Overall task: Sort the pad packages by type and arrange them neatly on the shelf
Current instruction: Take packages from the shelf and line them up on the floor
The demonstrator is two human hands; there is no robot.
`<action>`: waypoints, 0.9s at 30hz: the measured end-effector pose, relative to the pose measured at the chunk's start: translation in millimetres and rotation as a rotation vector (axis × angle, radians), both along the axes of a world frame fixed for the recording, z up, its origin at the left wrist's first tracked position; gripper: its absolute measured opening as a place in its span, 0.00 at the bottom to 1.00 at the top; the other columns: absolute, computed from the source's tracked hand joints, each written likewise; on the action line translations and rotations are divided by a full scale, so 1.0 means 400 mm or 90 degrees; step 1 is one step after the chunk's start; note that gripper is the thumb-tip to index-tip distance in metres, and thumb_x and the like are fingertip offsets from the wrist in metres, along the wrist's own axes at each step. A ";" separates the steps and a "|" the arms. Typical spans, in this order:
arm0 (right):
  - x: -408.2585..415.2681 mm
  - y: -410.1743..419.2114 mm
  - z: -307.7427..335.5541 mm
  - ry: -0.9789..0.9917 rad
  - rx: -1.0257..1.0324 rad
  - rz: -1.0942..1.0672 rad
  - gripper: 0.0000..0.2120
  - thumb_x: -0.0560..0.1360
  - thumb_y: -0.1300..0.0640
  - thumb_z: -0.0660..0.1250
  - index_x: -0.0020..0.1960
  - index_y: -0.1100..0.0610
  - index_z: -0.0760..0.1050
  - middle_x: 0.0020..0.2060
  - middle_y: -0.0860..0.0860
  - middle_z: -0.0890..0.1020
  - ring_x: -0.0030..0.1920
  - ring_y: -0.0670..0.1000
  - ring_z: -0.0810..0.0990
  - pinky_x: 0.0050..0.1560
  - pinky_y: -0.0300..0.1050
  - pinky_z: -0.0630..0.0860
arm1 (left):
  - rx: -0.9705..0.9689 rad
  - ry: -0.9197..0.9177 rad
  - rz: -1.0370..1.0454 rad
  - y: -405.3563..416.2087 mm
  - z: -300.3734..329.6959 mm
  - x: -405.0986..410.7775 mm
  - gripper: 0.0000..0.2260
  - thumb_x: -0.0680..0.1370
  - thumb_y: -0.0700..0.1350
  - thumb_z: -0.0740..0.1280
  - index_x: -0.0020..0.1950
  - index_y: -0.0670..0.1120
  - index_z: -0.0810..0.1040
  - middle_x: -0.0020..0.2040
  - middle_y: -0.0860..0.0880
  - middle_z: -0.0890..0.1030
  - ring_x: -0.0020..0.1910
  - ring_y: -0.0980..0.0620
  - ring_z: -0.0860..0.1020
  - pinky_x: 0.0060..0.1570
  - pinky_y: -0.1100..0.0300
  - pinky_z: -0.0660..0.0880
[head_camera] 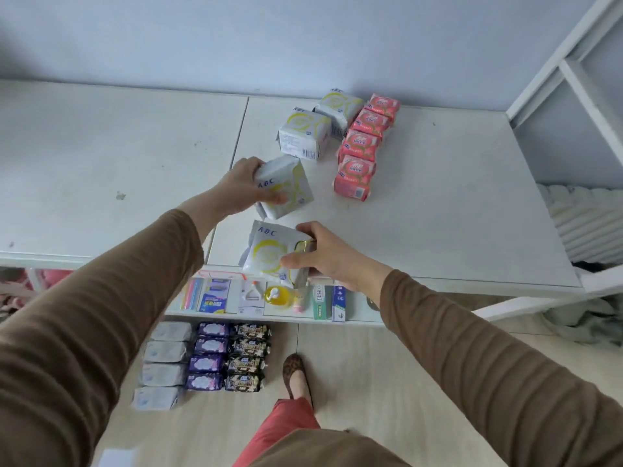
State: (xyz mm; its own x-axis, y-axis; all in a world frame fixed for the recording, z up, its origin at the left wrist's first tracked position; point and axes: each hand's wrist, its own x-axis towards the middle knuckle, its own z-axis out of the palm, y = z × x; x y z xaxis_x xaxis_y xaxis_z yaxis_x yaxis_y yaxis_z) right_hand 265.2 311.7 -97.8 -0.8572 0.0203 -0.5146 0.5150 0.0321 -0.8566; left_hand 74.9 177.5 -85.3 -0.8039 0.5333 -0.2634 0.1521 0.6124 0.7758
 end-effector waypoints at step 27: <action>0.680 -0.329 -0.458 -0.112 0.122 -0.223 0.29 0.67 0.61 0.80 0.61 0.50 0.69 0.50 0.43 0.79 0.45 0.42 0.80 0.36 0.28 0.74 | -0.127 -0.174 0.001 -0.656 -0.498 0.601 0.27 0.66 0.56 0.80 0.59 0.51 0.73 0.50 0.51 0.81 0.42 0.53 0.78 0.38 0.61 0.72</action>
